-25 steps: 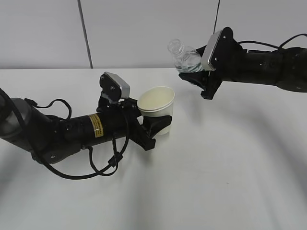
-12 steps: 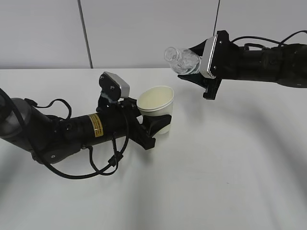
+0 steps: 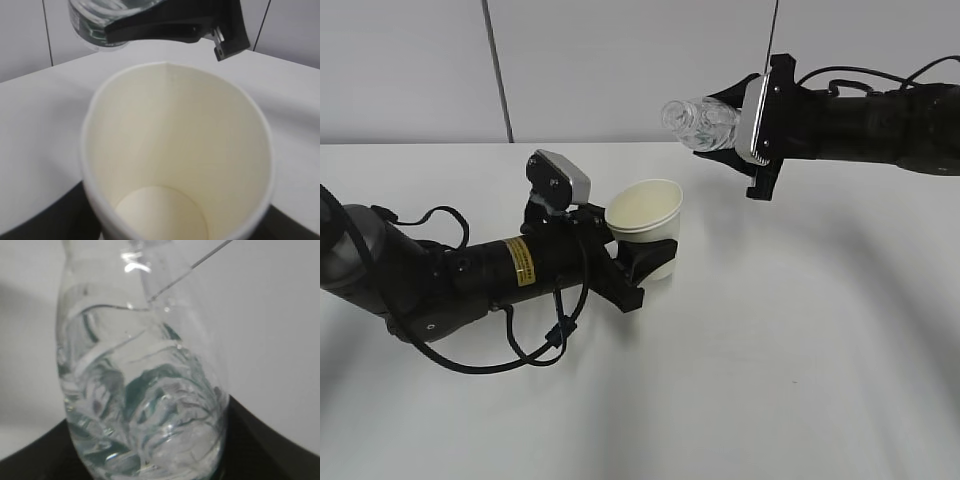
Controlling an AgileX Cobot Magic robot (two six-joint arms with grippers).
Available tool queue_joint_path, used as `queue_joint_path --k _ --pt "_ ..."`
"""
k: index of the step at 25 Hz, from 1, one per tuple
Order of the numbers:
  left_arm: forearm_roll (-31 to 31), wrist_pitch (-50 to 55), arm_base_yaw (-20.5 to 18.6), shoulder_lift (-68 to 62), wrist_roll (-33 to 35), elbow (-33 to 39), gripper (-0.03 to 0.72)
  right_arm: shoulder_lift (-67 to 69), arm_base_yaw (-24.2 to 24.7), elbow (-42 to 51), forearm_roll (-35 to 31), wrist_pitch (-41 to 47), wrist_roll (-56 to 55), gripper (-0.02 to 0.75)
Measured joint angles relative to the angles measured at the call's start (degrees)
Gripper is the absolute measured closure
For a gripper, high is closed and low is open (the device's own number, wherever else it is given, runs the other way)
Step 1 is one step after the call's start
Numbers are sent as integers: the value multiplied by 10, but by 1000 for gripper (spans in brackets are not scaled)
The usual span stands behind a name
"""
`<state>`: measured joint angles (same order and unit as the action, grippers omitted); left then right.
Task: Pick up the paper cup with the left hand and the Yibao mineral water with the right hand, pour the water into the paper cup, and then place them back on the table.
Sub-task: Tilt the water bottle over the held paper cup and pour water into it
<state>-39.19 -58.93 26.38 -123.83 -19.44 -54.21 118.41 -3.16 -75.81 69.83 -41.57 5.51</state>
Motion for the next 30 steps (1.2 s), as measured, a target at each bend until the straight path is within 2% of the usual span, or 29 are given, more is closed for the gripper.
queue_joint_path --k 30 --pt "3 5 0 0 0 0 288 0 -23 -14 1 51 102 270"
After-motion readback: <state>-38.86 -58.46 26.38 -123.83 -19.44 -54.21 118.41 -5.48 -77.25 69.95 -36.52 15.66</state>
